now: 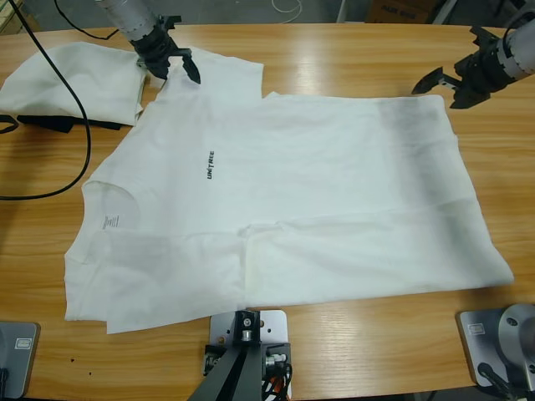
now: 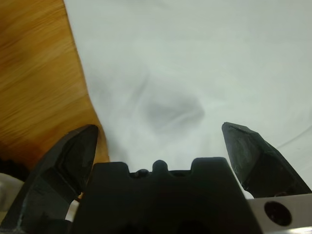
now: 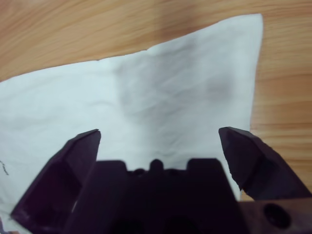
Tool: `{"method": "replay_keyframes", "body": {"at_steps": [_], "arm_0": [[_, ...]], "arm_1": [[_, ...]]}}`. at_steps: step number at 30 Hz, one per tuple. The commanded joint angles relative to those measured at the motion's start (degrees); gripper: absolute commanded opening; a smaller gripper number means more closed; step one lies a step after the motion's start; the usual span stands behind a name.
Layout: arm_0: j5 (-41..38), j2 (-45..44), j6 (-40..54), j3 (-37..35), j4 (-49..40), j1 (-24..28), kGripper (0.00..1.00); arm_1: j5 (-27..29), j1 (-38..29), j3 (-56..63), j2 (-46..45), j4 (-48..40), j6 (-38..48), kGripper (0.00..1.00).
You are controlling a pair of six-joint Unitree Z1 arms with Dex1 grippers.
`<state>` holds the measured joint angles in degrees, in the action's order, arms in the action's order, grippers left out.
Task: Fold clothes
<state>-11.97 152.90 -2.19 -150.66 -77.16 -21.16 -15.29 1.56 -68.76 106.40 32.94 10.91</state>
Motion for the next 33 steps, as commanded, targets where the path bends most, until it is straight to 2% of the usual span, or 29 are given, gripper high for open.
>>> {"method": "replay_keyframes", "body": {"at_steps": [1,2,6,8,12,17,22,28,29,31,33], "arm_0": [[-1.25,5.61,-1.84,-6.4,-0.98,-1.34,0.977],[-1.22,5.57,-1.79,-6.4,-1.15,-1.41,0.977],[1.14,5.66,-1.21,-6.59,-2.5,-1.75,0.866],[2.23,5.78,0.82,-7.0,-3.52,-1.96,0.827],[2.21,5.84,1.04,-7.19,-3.96,-1.94,0.831],[2.23,5.92,1.38,-7.42,-4.44,-1.96,0.922],[2.0,5.84,1.31,-7.56,-5.25,-1.64,0.909],[0.01,5.84,1.04,-7.89,-5.55,-1.01,0.735],[-0.16,5.82,0.97,-7.89,-5.55,-0.99,0.723],[-0.43,5.82,0.96,-7.95,-5.81,-0.99,0.609],[-0.41,5.84,0.96,-8.07,-6.23,-0.99,0.609]], "arm_1": [[0.56,3.82,1.35,3.87,-1.02,-0.62,0.982],[0.52,3.89,1.35,4.06,-1.09,-0.62,0.982],[0.37,4.33,1.35,5.49,-1.63,-0.71,0.977],[-0.86,5.25,1.44,7.09,-2.02,-0.89,0.907],[-5.52,8.37,1.93,9.18,-4.15,-1.82,0.904],[-5.63,10.2,0.47,10.52,-4.9,-3.7,0.904],[-6.37,10.75,0.26,14.19,-7.29,-4.76,0.904],[-8.86,10.84,0.0,17.65,-10.02,-4.84,0.902],[-9.3,10.84,-0.18,18.13,-10.05,-4.86,0.869],[-10.18,10.84,-0.23,18.62,-10.18,-5.23,0.73],[-10.29,10.84,-0.23,18.92,-10.18,-5.83,0.661]]}}
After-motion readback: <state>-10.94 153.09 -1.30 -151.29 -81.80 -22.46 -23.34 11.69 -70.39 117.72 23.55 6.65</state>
